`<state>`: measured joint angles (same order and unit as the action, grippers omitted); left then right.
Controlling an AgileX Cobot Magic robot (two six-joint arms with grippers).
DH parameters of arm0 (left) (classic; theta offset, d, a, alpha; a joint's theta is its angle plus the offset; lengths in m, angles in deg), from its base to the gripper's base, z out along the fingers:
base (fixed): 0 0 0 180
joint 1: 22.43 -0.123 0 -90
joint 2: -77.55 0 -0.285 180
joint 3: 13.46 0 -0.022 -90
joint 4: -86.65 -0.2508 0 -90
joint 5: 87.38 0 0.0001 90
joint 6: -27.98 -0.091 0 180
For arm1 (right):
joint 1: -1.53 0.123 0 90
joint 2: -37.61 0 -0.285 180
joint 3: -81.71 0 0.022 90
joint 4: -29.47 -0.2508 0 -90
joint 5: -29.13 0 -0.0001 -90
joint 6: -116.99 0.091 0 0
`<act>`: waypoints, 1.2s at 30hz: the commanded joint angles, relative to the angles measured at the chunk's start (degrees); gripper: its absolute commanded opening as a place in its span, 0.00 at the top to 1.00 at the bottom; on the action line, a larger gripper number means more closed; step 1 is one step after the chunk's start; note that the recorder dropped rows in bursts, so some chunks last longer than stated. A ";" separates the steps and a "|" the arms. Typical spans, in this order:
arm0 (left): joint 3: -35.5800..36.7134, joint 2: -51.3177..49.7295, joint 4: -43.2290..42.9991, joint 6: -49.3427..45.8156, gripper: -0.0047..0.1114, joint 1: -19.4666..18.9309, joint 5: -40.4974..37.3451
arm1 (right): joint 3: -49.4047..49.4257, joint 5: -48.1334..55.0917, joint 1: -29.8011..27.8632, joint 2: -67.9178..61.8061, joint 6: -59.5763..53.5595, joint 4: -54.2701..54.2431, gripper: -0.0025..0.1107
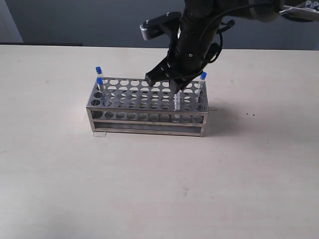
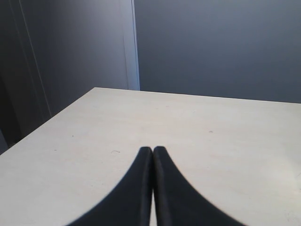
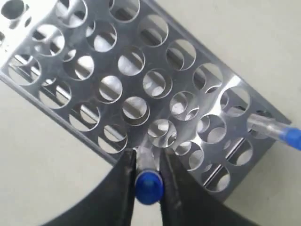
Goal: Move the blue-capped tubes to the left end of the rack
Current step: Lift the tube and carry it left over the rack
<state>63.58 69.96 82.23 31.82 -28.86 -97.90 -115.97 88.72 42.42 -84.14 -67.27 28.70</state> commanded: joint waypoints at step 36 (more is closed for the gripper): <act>0.18 -0.19 0.31 0.02 0.96 0.34 0.21 | -29.53 -1.58 8.87 -15.29 -12.67 -10.82 0.98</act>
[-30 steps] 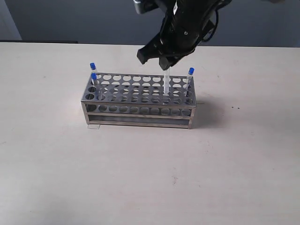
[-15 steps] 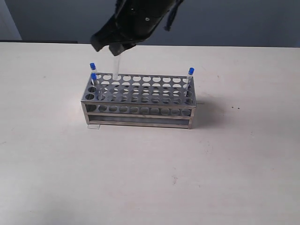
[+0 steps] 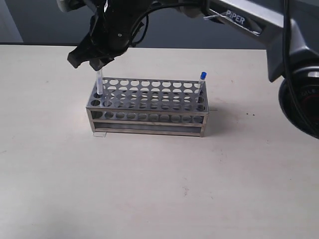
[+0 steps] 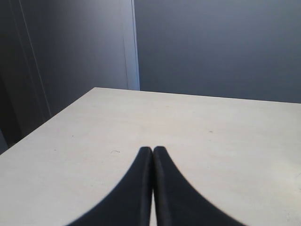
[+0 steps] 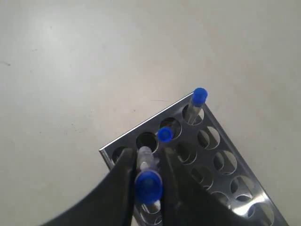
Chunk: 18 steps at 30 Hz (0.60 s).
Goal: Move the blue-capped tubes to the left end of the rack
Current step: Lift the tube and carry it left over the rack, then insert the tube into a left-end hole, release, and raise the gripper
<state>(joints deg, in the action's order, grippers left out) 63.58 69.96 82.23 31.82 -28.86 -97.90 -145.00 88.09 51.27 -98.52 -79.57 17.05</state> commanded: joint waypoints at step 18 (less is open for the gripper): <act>0.18 -0.19 0.31 0.02 0.96 0.34 0.21 | -0.49 -3.45 0.02 -7.13 -0.37 -1.53 0.96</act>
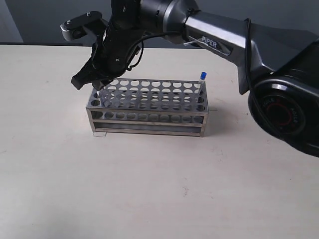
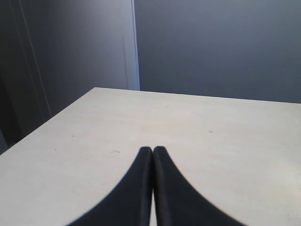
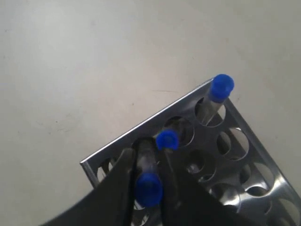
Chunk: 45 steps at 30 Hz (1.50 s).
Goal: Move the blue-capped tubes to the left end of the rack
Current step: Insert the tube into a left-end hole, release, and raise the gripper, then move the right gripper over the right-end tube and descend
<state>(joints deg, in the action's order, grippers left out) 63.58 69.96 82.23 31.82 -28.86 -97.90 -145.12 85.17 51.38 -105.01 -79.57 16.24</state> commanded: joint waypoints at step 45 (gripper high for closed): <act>0.18 -0.19 0.31 0.02 0.96 0.34 0.15 | 13.21 13.92 -14.21 13.55 15.35 21.45 0.69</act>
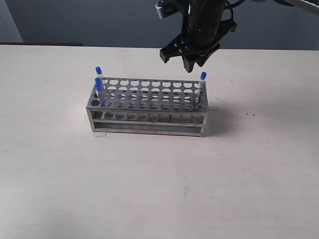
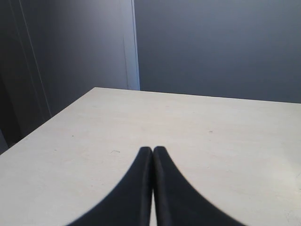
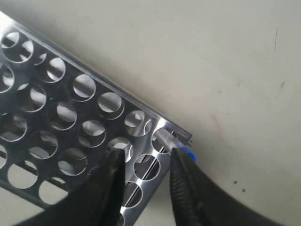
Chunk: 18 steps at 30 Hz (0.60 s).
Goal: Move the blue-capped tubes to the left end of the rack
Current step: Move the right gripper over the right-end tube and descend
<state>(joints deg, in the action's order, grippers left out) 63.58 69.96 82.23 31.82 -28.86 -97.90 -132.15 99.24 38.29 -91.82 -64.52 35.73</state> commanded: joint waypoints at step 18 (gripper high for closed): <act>0.18 -0.19 0.31 0.02 0.96 0.34 0.15 | 2.25 -0.14 -5.47 0.16 -0.33 -3.48 0.69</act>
<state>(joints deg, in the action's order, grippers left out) 63.58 69.96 82.23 31.82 -28.86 -97.90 -130.25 99.24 33.20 -91.82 -64.43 33.18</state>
